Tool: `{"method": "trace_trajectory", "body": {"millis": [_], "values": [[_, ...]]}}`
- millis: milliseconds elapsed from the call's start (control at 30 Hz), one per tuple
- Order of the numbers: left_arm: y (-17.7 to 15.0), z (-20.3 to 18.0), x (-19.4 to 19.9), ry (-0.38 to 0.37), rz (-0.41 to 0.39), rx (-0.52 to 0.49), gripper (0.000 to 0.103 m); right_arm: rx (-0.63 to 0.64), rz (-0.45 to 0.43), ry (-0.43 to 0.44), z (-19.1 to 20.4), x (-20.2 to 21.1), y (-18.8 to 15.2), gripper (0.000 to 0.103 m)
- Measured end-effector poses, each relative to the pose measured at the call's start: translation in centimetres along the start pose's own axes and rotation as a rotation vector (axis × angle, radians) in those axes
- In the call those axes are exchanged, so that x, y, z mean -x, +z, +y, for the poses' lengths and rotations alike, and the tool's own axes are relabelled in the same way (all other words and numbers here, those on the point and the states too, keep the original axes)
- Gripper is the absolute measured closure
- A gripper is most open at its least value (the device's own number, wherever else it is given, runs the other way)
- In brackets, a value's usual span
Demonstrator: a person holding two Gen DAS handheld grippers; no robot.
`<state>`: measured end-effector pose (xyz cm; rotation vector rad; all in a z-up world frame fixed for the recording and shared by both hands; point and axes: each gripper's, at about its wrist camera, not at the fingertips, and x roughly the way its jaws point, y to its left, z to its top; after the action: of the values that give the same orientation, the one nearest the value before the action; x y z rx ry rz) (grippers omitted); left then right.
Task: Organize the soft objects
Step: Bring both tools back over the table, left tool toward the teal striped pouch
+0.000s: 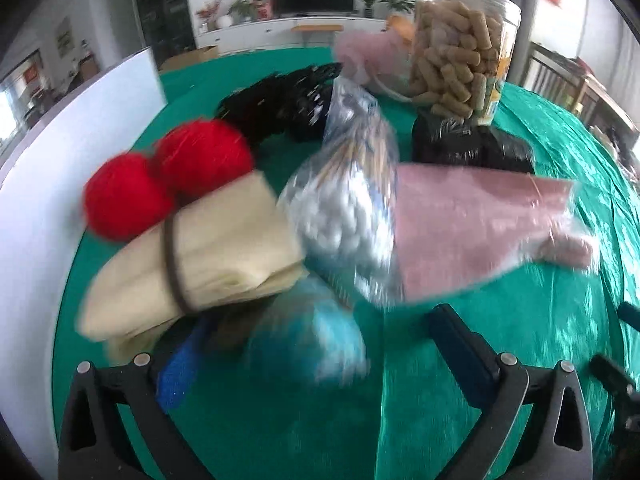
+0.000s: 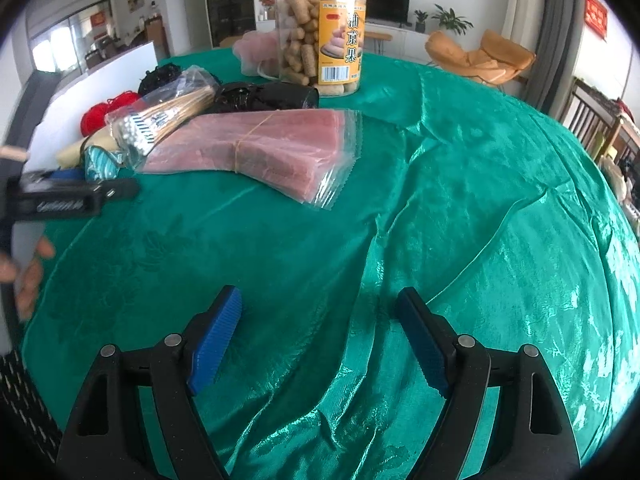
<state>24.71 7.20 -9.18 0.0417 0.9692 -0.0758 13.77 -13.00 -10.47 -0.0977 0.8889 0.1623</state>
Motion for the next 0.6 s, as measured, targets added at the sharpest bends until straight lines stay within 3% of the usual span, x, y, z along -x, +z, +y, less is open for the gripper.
{"method": "trace_trajectory", "body": {"millis": [600], "values": [[1.26, 0.1, -0.99, -0.023, -0.025, -0.026, 0.0, -0.002, -0.001, 0.001, 0.12, -0.06, 0.07, 0.02]]}}
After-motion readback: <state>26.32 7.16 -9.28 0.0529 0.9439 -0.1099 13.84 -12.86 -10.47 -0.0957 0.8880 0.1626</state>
